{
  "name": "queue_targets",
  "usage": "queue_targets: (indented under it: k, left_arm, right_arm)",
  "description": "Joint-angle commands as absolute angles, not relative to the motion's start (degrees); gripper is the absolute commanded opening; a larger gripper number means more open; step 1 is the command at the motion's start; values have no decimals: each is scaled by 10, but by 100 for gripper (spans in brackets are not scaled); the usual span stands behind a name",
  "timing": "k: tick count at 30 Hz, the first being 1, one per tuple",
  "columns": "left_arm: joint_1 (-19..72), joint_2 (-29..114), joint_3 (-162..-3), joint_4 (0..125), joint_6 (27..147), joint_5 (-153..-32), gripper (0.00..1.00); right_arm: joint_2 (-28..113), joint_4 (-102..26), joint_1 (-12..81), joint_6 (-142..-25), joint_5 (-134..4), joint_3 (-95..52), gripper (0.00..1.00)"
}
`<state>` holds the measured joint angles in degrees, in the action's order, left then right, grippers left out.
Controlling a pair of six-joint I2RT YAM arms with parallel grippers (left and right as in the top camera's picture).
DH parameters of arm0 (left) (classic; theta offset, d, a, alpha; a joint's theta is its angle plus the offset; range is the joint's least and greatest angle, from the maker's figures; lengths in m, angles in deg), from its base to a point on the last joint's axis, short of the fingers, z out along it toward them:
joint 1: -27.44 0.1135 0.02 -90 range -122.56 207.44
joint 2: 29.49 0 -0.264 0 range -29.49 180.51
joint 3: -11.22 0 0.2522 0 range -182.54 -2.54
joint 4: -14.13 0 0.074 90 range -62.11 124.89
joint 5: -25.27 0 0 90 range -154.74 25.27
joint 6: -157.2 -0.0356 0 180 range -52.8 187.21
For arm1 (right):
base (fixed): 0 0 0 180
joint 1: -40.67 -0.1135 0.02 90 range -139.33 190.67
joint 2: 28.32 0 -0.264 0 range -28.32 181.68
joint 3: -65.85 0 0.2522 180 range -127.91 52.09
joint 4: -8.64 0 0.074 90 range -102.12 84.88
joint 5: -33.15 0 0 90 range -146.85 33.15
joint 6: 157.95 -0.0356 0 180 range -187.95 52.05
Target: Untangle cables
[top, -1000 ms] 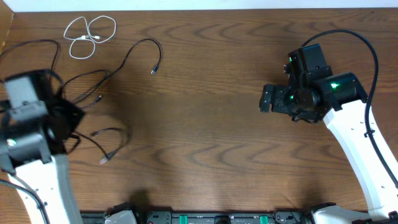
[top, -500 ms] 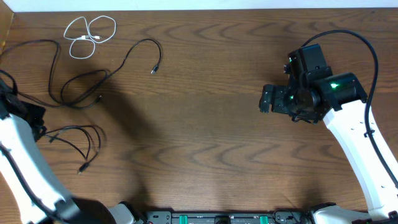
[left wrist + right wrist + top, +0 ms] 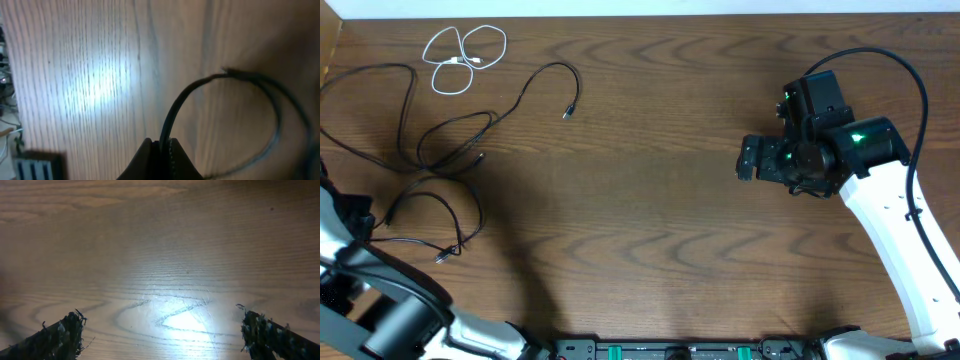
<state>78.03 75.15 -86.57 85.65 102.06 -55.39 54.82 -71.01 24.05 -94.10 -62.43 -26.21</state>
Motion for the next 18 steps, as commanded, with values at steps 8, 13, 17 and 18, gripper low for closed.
queue_targets:
  k: [8, 13, 17, 18]
  left_arm:
    - [844, 788, -870, 800, 973, -556, 14]
    - [850, 788, -870, 739, 879, -669, 17]
    - [849, 788, -870, 716, 866, -706, 68]
    - [849, 788, -870, 714, 867, -701, 86]
  right_arm:
    - [549, -705, 241, -945, -626, -261, 99]
    - [549, -701, 241, -945, -626, -261, 99]
    - [549, -700, 241, -945, -628, -261, 99]
    - [549, -700, 240, -945, -631, -261, 99]
